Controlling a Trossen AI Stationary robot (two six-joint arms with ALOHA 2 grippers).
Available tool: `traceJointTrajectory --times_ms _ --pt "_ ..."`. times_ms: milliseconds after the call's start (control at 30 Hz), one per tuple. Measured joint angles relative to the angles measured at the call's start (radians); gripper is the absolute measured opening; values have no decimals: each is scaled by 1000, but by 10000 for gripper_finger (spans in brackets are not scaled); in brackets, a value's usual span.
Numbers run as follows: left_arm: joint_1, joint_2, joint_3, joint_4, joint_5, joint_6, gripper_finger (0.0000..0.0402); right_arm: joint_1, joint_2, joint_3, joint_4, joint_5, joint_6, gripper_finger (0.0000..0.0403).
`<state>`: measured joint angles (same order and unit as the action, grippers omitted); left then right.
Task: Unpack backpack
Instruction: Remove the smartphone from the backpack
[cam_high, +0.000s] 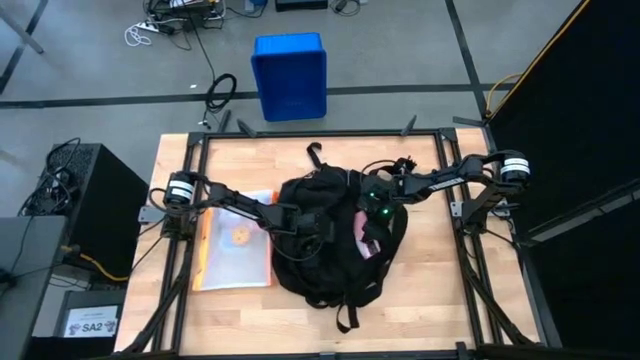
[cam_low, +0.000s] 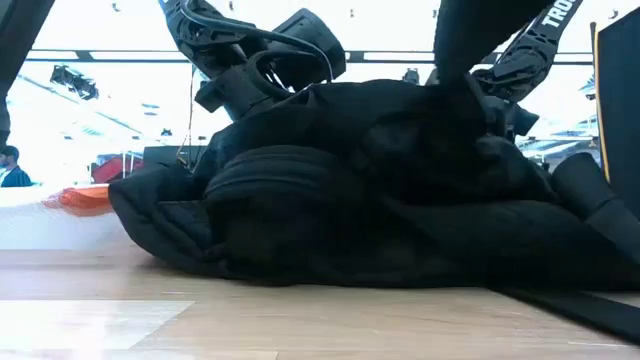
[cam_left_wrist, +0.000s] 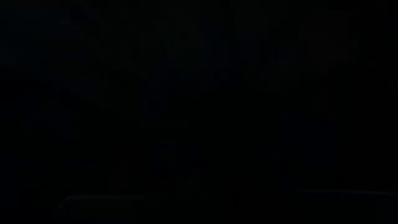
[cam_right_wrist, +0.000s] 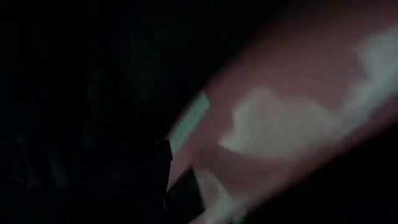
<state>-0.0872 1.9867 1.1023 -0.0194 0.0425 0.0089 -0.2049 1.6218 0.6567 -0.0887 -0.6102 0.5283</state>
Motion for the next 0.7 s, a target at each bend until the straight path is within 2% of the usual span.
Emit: traceJointTrajectory --times_ms 167,233,300,400,467,500,700 --pt "0 2 0 27 5 1 0 1 0 0 60 -8 20 222" --pt "0 2 0 28 11 2 0 1 0 0 63 -4 20 202" --pt "0 3 0 27 11 3 0 1 0 0 63 -4 14 167" --pt "0 3 0 27 12 3 0 0 0 1 61 -5 5 85" --pt "0 4 -1 25 21 3 0 -2 -2 2 62 -35 -1 30" --pt "0 4 -1 25 24 3 0 -5 -3 2 62 -56 -13 19" --pt "-2 4 -1 24 27 -9 0 -14 -41 2 35 -65 -18 11"
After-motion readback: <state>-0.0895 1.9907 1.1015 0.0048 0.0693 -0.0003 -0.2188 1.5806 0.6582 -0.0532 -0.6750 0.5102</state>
